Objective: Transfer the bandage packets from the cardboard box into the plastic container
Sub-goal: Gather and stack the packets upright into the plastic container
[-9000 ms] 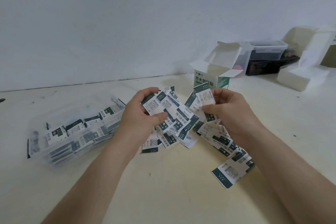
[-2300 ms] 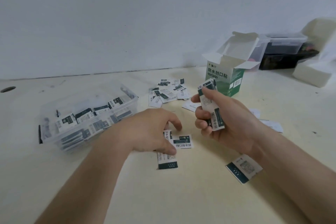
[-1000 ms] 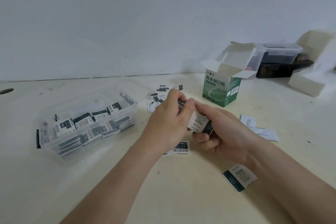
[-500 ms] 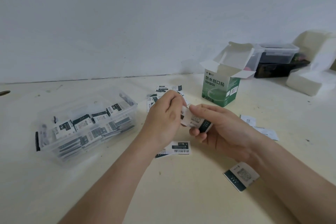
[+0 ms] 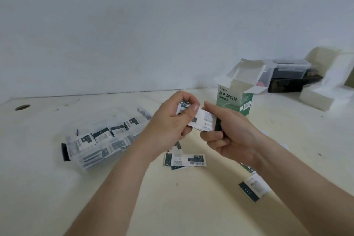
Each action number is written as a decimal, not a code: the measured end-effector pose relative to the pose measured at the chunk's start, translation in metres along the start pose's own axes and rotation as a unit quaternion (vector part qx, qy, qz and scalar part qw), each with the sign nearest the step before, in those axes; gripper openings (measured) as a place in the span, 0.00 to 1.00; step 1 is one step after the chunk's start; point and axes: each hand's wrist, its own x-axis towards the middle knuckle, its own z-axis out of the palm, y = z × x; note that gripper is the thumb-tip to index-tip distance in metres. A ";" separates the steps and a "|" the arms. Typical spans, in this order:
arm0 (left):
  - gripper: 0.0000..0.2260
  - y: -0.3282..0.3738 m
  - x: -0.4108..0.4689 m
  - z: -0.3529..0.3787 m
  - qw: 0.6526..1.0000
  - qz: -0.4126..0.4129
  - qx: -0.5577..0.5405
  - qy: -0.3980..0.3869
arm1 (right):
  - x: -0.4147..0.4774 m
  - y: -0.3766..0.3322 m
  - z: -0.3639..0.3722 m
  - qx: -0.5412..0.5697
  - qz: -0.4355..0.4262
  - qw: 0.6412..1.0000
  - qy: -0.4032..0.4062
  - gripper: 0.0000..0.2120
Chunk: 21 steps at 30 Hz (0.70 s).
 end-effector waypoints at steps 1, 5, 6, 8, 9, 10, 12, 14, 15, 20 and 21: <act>0.03 0.005 0.000 -0.006 1.000 0.000 -0.003 0.013 | 0.000 -0.002 0.008 0.009 -0.003 1.000 -0.009 0.12; 0.04 0.023 -0.001 -0.030 0.991 0.025 0.091 0.092 | 0.003 -0.006 0.035 -0.098 -0.059 0.993 -0.019 0.15; 0.04 0.026 -0.001 -0.037 0.985 0.033 0.132 0.110 | 0.004 -0.007 0.040 -0.160 -0.094 0.983 -0.003 0.15; 0.03 0.032 -0.004 -0.056 0.972 0.029 0.183 0.141 | 0.007 -0.010 0.052 -0.335 -0.195 0.921 0.034 0.15; 0.02 0.034 -0.007 -0.068 0.971 0.017 0.185 0.151 | 0.009 -0.011 0.061 -0.438 -0.248 0.863 0.040 0.16; 0.02 0.035 -0.008 -0.076 0.971 0.002 0.182 0.154 | 0.011 -0.014 0.067 -0.528 -0.286 0.799 0.039 0.17; 0.03 0.036 -0.011 -0.094 0.970 -0.030 0.184 0.157 | 0.016 -0.016 0.087 -0.647 -0.317 0.693 0.026 0.17; 0.03 0.035 -0.012 -0.110 0.974 -0.058 0.165 0.145 | 0.022 -0.015 0.108 -0.702 -0.326 0.634 0.007 0.16; 0.03 0.034 -0.012 -0.115 0.976 -0.071 0.156 0.137 | 0.025 -0.014 0.115 -0.719 -0.335 0.609 0.001 0.16; 0.05 0.026 -0.020 -0.150 0.979 -0.128 0.099 0.124 | 0.047 -0.010 0.155 -0.740 -0.310 0.595 -0.042 0.10; 0.05 0.021 -0.024 -0.160 0.978 -0.135 0.094 0.126 | 0.055 -0.005 0.166 -0.745 -0.289 0.598 -0.057 0.09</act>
